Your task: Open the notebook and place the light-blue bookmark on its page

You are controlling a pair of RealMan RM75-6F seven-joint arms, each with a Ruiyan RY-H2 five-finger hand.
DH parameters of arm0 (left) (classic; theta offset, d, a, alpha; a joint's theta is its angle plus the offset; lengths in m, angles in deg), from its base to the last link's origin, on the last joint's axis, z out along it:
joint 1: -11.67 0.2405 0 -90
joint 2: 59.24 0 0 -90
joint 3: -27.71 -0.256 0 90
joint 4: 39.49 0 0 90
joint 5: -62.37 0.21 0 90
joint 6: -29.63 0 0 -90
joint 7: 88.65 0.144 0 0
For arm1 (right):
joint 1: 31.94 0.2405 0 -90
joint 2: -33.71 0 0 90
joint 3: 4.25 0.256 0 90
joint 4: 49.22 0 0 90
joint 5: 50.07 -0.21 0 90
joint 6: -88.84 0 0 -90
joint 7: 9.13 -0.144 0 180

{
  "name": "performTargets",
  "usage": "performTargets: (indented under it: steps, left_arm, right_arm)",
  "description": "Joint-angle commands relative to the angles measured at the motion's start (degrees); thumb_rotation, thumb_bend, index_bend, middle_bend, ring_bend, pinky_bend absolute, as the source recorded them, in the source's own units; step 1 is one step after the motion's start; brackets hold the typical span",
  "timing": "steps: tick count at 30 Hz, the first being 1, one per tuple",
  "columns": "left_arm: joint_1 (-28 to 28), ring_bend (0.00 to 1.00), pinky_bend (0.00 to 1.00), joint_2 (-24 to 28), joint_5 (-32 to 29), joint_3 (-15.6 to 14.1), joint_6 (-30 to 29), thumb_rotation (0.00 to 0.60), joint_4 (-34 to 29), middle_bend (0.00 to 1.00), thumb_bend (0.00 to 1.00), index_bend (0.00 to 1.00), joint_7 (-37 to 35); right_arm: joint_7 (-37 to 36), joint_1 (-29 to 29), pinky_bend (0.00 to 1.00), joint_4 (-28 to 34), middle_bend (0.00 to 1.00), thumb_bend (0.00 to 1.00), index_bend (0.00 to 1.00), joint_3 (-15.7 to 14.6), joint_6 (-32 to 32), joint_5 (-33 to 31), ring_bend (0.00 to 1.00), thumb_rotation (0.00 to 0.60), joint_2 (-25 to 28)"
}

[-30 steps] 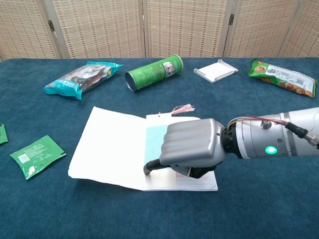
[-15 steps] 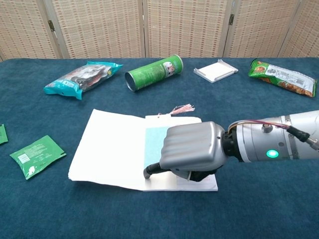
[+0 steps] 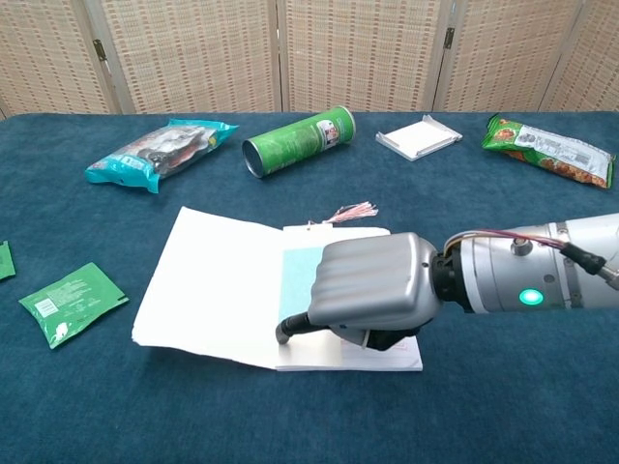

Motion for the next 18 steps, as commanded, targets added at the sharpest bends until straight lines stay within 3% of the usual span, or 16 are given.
performTargets:
  steps: [1, 11, 18]
  left_arm:
    - [-0.04, 0.15, 0.23, 0.01, 0.09, 0.01, -0.01, 0.6, 0.0, 0.17, 0.15, 0.16, -0.02]
    - [-0.57, 0.15, 0.23, 0.14, 0.45, 0.59, -0.21, 0.6, -0.15, 0.17, 0.15, 0.16, -0.01]
    - [-1.82, 0.15, 0.23, -0.41, 1.38, 1.61, -0.44, 0.6, 0.17, 0.17, 0.15, 0.16, 0.29]
  right_arm:
    - [0.24, -0.17, 0.96, 0.27, 1.0, 1.0, 0.19, 0.08, 0.21, -0.14, 1.0, 0.6, 0.29]
    - [1.88, -3.34, 0.96, 4.67, 0.97, 0.97, 0.19, 2.83, 6.67, -2.23, 1.0, 0.6, 4.74]
    - [9.29, -11.05, 0.95, 10.79, 0.78, 0.51, 0.15, 5.05, 15.75, -8.23, 0.83, 0.6, 11.67]
